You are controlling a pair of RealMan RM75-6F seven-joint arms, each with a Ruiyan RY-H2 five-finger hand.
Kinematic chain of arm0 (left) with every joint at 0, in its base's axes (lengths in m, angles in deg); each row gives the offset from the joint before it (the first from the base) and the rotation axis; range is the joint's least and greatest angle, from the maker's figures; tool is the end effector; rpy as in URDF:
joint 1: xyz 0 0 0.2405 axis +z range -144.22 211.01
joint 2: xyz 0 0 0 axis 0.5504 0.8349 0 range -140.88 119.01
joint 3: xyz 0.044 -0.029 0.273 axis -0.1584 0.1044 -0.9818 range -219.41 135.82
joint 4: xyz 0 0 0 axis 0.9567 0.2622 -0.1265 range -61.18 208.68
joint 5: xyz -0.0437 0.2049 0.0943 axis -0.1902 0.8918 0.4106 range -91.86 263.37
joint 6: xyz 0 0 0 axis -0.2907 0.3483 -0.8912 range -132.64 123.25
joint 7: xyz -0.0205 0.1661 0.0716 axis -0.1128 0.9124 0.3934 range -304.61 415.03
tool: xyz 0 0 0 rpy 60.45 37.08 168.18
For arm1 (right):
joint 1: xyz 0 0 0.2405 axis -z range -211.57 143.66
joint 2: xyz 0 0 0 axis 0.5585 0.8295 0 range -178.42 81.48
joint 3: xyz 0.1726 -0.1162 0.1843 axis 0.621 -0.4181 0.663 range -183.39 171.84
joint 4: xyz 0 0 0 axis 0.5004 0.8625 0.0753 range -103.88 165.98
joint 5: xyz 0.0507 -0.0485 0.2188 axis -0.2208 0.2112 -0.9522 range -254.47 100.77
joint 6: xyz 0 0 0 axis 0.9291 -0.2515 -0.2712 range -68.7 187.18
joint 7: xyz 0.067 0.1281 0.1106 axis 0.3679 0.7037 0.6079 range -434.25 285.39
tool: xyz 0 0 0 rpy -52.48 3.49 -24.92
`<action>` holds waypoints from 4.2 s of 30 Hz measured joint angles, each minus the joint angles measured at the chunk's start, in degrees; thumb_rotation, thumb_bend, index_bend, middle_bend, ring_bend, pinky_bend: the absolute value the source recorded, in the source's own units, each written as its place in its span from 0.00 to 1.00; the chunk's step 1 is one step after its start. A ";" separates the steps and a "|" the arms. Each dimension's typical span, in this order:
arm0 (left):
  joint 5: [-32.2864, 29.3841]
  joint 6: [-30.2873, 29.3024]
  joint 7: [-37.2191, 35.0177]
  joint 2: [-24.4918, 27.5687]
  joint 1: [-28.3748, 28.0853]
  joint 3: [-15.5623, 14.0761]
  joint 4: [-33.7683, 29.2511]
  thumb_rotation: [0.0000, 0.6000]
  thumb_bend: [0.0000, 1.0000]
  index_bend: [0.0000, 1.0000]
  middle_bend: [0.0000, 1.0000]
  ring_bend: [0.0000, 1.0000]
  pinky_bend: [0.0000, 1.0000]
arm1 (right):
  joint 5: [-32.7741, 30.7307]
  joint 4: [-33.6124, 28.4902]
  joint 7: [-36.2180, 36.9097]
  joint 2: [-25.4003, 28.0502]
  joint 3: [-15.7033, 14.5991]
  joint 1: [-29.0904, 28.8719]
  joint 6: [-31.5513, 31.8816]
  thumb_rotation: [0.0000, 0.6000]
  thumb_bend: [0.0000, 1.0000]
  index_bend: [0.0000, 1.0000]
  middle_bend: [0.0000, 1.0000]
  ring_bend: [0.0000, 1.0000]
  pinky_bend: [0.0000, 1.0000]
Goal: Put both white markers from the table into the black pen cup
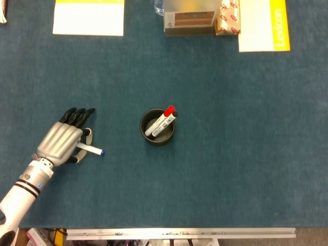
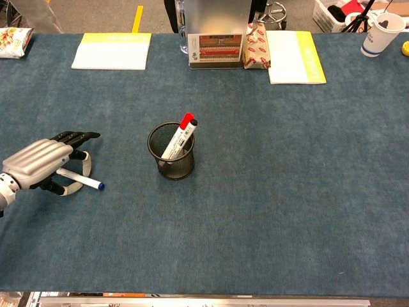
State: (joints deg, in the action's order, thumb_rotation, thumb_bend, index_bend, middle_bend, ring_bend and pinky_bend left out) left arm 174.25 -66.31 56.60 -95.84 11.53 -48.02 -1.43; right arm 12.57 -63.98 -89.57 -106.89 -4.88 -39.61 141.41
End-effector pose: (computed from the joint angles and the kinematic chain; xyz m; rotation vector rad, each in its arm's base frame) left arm -0.3150 0.2623 -0.0463 -1.9656 -1.0457 -0.7376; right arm -0.3309 -0.2179 0.1615 1.5815 -0.6725 0.6572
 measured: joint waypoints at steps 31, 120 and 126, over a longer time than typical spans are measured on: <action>-8.25 -2.77 13.55 5.56 -1.88 8.42 -24.80 1.00 0.33 0.67 0.00 0.00 0.00 | 0.13 -0.07 -0.05 -0.02 -0.10 -0.01 -0.07 1.00 0.87 0.57 0.39 0.26 0.16; -36.77 -7.57 -1.79 -19.50 -8.20 23.94 -33.40 1.00 0.33 0.72 0.01 0.00 0.00 | -0.26 -0.42 0.23 0.27 -0.18 -0.01 -0.34 1.00 0.87 0.57 0.39 0.26 0.16; -37.16 -6.48 -3.48 -19.57 -7.68 23.77 -32.39 1.00 0.33 0.72 0.01 0.00 0.00 | -0.16 -0.48 0.41 0.33 -0.13 0.04 -0.12 1.00 0.87 0.57 0.39 0.26 0.16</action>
State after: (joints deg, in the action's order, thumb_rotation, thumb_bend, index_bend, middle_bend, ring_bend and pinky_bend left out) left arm 137.09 -72.79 53.13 -115.41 3.85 -24.24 -33.82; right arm 12.41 -64.46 -89.16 -106.56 -5.01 -39.57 141.29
